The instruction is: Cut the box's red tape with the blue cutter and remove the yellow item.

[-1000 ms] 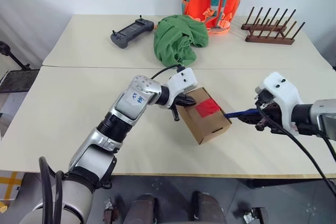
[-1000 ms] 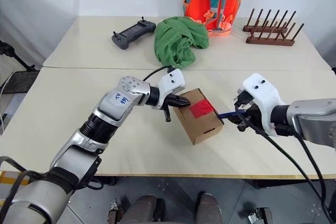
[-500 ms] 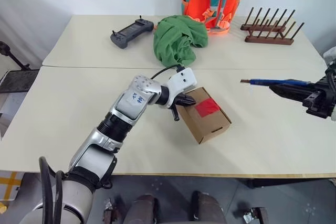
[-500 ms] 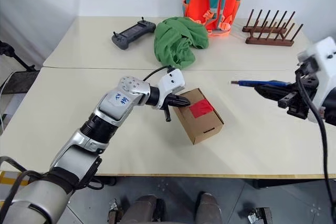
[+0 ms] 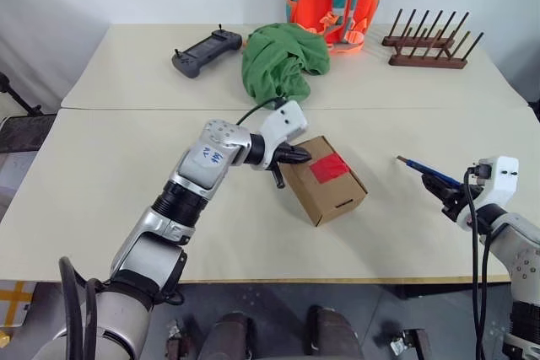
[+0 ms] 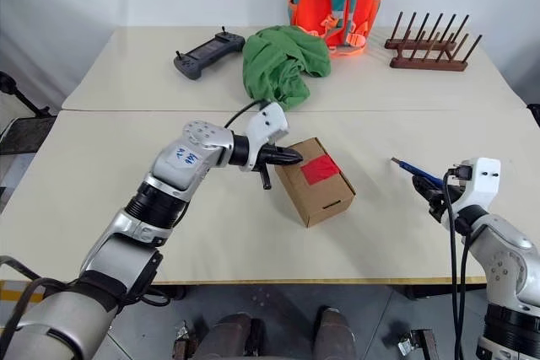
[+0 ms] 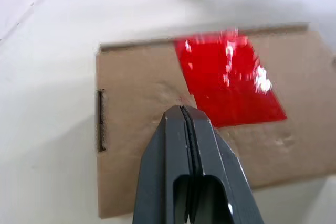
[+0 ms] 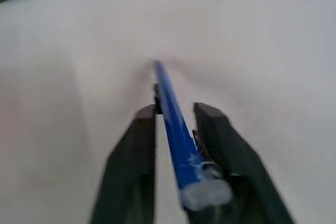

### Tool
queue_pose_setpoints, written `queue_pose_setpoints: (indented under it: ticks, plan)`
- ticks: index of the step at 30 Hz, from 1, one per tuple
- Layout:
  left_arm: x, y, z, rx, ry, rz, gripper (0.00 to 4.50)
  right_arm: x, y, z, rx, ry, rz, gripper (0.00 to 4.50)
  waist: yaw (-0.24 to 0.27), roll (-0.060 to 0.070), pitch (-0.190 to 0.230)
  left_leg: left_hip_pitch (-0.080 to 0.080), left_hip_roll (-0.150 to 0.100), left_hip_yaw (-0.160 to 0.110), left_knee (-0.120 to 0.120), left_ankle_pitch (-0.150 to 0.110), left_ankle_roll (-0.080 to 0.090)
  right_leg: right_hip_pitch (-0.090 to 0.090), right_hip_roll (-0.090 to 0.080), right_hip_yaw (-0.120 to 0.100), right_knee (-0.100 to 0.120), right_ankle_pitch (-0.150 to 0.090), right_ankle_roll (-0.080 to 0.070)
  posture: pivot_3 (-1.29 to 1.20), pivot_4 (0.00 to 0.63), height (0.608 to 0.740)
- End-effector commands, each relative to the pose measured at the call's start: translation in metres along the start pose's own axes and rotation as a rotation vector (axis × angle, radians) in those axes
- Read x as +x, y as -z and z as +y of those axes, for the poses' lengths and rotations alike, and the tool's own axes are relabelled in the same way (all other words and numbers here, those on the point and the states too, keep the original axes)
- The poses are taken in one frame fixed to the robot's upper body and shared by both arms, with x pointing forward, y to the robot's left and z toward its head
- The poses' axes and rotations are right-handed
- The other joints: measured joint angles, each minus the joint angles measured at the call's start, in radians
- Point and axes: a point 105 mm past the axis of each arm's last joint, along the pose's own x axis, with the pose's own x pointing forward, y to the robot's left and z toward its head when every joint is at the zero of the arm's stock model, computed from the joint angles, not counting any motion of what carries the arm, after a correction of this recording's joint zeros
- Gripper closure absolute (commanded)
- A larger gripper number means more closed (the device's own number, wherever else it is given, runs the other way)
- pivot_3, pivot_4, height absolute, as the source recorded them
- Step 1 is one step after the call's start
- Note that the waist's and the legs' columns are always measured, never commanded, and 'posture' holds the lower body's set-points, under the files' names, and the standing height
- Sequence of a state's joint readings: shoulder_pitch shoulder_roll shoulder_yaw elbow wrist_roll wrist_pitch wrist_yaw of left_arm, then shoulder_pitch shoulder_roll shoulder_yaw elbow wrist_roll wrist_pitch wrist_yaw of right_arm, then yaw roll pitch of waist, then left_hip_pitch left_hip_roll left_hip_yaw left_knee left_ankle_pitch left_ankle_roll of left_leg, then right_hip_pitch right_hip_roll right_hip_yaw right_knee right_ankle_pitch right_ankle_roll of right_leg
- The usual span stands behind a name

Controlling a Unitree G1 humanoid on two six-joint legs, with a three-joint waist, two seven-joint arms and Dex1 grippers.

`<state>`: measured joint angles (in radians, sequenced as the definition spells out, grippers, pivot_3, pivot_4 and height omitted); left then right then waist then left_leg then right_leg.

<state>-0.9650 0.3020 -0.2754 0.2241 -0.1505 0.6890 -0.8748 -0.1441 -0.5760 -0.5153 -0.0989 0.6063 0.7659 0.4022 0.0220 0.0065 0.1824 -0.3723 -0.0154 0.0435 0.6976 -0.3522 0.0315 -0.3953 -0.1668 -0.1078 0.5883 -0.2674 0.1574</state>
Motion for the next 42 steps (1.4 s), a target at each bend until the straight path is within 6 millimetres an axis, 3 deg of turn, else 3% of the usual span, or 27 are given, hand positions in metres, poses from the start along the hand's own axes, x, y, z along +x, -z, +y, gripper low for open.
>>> queue_pose_setpoints:
  ticks: [1, 6, 10, 14, 17, 23, 26, 29, 36, 42]
  plan:
    - [-0.025, -0.021, -0.001, -0.014, 0.023, -0.071, 4.5, -0.012, -0.015, -0.005, -0.061, 0.019, -0.044, 1.82, 0.0, 0.0, 0.0, 0.0, 0.0, 0.0, 0.0, 0.0, 0.0, 0.0, 0.0, 0.0, 0.0, 0.0, 0.0, 0.0, 0.15, 0.74]
    - [-0.056, -0.01, -0.002, -0.074, 0.03, -0.005, 4.5, -0.025, -0.033, -0.005, -0.188, 0.02, -0.043, 0.06, 0.001, 0.002, 0.001, 0.0, 0.0, 0.0, 0.0, 0.0, 0.0, 0.0, 0.0, 0.0, -0.001, 0.0, 0.0, 0.0, 0.15, 0.74]
    - [-0.072, 0.016, -0.012, -0.128, 0.065, 0.097, 4.5, -0.018, -0.058, 0.011, -0.344, -0.006, -0.045, 0.02, -0.002, 0.003, 0.002, 0.001, 0.0, 0.0, 0.0, 0.0, 0.0, 0.0, 0.001, 0.001, -0.001, 0.0, 0.0, 0.0, 0.15, 0.74]
    - [-0.062, 0.035, -0.026, -0.143, 0.081, 0.14, 4.5, 0.003, -0.061, 0.04, -0.43, -0.114, 0.056, 0.02, -0.005, 0.003, 0.002, 0.001, 0.001, 0.001, 0.0, 0.0, -0.001, 0.0, 0.001, 0.002, 0.0, 0.0, 0.0, 0.0, 0.15, 0.74]
    - [-0.045, 0.04, -0.031, -0.168, 0.062, 0.113, 4.5, 0.024, -0.059, 0.064, -0.502, -0.202, 0.123, 0.5, 0.004, 0.003, 0.003, 0.001, 0.005, 0.001, 0.0, 0.0, -0.001, 0.0, 0.001, 0.002, -0.001, 0.0, 0.0, 0.0, 0.15, 0.74]
    - [-0.027, 0.049, -0.034, -0.183, 0.027, 0.092, 4.5, 0.061, -0.04, 0.085, -0.639, -0.298, 0.229, 2.51, 0.003, 0.001, 0.003, -0.003, -0.001, -0.001, 0.0, -0.001, 0.0, 0.0, 0.001, 0.001, -0.003, 0.0, 0.0, 0.0, 0.15, 0.74]
    - [-0.025, 0.049, -0.031, -0.188, -0.002, 0.078, 4.5, 0.07, -0.032, 0.091, -0.666, -0.337, 0.26, 3.55, 0.001, 0.001, 0.004, -0.003, 0.0, -0.001, -0.001, -0.001, -0.001, -0.001, 0.001, -0.002, -0.003, 0.0, 0.0, 0.0, 0.15, 0.74]
    - [-0.021, 0.048, -0.022, -0.188, -0.055, 0.054, 4.5, 0.078, -0.025, 0.11, -0.697, -0.42, 0.274, 4.49, 0.001, 0.001, 0.004, -0.004, 0.0, -0.001, 0.0, -0.001, -0.001, -0.001, 0.001, -0.003, -0.003, 0.0, 0.0, 0.0, 0.15, 0.74]
    - [-0.013, 0.039, -0.005, -0.158, -0.139, 0.001, 4.5, 0.049, -0.012, 0.165, -0.717, -0.668, 0.321, 4.49, 0.003, 0.001, 0.004, -0.004, 0.0, -0.003, 0.0, -0.001, -0.001, -0.001, 0.001, -0.004, -0.002, 0.0, 0.001, 0.0, 0.15, 0.74]
    - [-0.017, 0.036, -0.002, -0.152, -0.142, -0.005, 4.5, 0.045, -0.004, 0.175, -0.721, -0.662, 0.329, 4.49, 0.003, 0.001, 0.004, -0.004, 0.0, -0.003, 0.001, -0.001, -0.001, -0.001, 0.001, -0.004, -0.002, 0.0, 0.001, 0.0, 0.15, 0.74]
